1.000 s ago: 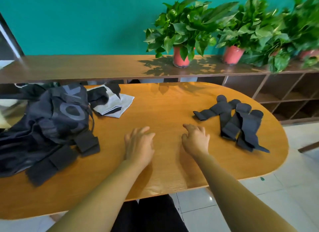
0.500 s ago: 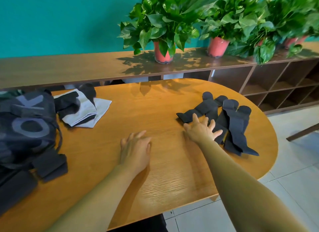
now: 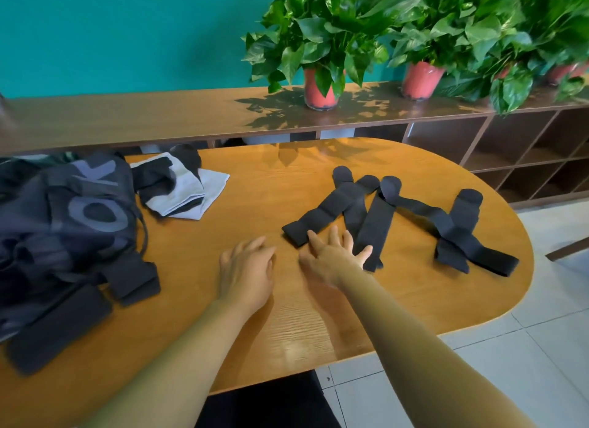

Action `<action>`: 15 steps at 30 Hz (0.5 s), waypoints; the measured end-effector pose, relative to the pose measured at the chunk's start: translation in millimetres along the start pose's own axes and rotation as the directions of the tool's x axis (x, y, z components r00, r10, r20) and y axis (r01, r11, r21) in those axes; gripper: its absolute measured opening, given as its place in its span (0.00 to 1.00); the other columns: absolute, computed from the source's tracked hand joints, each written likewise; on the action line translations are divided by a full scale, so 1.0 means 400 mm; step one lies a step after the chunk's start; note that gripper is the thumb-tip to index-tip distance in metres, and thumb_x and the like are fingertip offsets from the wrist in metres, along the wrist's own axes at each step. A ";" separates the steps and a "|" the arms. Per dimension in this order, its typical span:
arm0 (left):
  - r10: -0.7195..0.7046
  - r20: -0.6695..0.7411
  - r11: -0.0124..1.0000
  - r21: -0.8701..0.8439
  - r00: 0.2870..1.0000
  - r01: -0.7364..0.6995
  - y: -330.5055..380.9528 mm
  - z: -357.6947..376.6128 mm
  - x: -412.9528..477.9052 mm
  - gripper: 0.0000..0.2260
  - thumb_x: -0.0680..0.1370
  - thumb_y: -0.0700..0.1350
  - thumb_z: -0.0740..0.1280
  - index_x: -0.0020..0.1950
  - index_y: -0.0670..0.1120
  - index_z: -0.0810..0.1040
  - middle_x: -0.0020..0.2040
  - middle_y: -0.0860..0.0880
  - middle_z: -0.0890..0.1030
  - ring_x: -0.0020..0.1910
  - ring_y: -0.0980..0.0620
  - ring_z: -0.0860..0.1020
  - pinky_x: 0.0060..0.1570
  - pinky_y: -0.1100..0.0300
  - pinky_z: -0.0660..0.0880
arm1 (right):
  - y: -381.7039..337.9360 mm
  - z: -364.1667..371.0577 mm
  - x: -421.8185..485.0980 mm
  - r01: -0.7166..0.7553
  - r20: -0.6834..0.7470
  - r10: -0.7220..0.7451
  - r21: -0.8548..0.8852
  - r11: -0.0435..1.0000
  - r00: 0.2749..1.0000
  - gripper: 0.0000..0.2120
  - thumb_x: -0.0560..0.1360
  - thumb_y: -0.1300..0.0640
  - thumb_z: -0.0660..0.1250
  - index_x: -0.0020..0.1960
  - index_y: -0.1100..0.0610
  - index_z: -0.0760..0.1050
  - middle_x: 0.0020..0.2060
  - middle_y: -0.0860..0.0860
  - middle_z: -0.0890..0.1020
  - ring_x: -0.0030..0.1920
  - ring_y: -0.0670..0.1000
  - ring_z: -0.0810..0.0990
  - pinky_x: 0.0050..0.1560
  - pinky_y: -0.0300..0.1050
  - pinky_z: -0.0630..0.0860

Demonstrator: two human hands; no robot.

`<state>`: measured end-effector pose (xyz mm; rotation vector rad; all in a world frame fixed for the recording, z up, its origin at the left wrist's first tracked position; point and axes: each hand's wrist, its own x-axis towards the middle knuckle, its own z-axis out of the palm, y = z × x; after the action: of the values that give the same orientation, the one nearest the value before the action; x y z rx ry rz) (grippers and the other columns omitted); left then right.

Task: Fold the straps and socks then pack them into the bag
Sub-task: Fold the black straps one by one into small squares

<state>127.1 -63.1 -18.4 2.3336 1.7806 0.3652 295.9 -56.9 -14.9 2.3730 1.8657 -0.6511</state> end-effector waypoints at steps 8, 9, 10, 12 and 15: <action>0.125 0.027 0.992 -0.037 0.992 -0.124 -0.015 -0.020 -0.020 0.24 0.82 0.42 0.57 0.77 0.53 0.57 0.78 0.53 0.56 0.76 0.52 0.55 0.71 0.52 0.54 | -0.024 0.024 -0.047 0.076 -0.042 -0.074 0.044 0.996 0.996 0.27 0.79 0.39 0.50 0.76 0.39 0.47 0.77 0.50 0.45 0.76 0.56 0.40 0.67 0.73 0.39; 0.160 0.044 0.987 -0.040 0.986 -0.158 -0.006 -0.021 -0.015 0.25 0.82 0.42 0.57 0.78 0.53 0.55 0.79 0.53 0.53 0.77 0.53 0.52 0.72 0.52 0.53 | -0.021 0.017 -0.050 0.077 -0.089 -0.072 0.055 0.995 0.993 0.28 0.79 0.39 0.50 0.76 0.40 0.47 0.77 0.50 0.46 0.76 0.57 0.42 0.68 0.72 0.40; 0.191 0.064 0.981 -0.038 0.979 -0.189 0.003 -0.021 -0.008 0.26 0.82 0.41 0.57 0.78 0.53 0.53 0.79 0.53 0.51 0.77 0.53 0.50 0.72 0.52 0.52 | -0.017 0.008 -0.052 0.073 -0.148 -0.066 0.045 0.996 0.987 0.27 0.79 0.40 0.51 0.76 0.42 0.48 0.77 0.50 0.48 0.76 0.57 0.42 0.68 0.71 0.42; 0.238 0.116 0.971 -0.021 0.964 -0.237 0.018 -0.021 0.009 0.28 0.81 0.38 0.58 0.79 0.52 0.52 0.79 0.53 0.49 0.78 0.53 0.47 0.73 0.52 0.50 | 0.000 -0.010 -0.048 0.040 -0.228 -0.046 -0.032 0.999 0.973 0.27 0.79 0.41 0.51 0.76 0.44 0.49 0.77 0.51 0.49 0.76 0.57 0.43 0.69 0.69 0.43; 0.256 0.229 0.960 0.055 0.939 -0.275 0.032 -0.028 0.023 0.29 0.80 0.37 0.58 0.79 0.51 0.53 0.79 0.51 0.51 0.78 0.53 0.49 0.74 0.51 0.51 | 0.032 -0.024 -0.028 -0.043 -0.136 0.035 -0.058 0.997 0.990 0.26 0.79 0.40 0.48 0.75 0.44 0.53 0.77 0.51 0.49 0.76 0.58 0.41 0.68 0.71 0.41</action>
<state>137.9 -57.7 -3.0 2.5663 1.4105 0.0605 308.5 -67.7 -5.0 2.4646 1.8542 -0.4345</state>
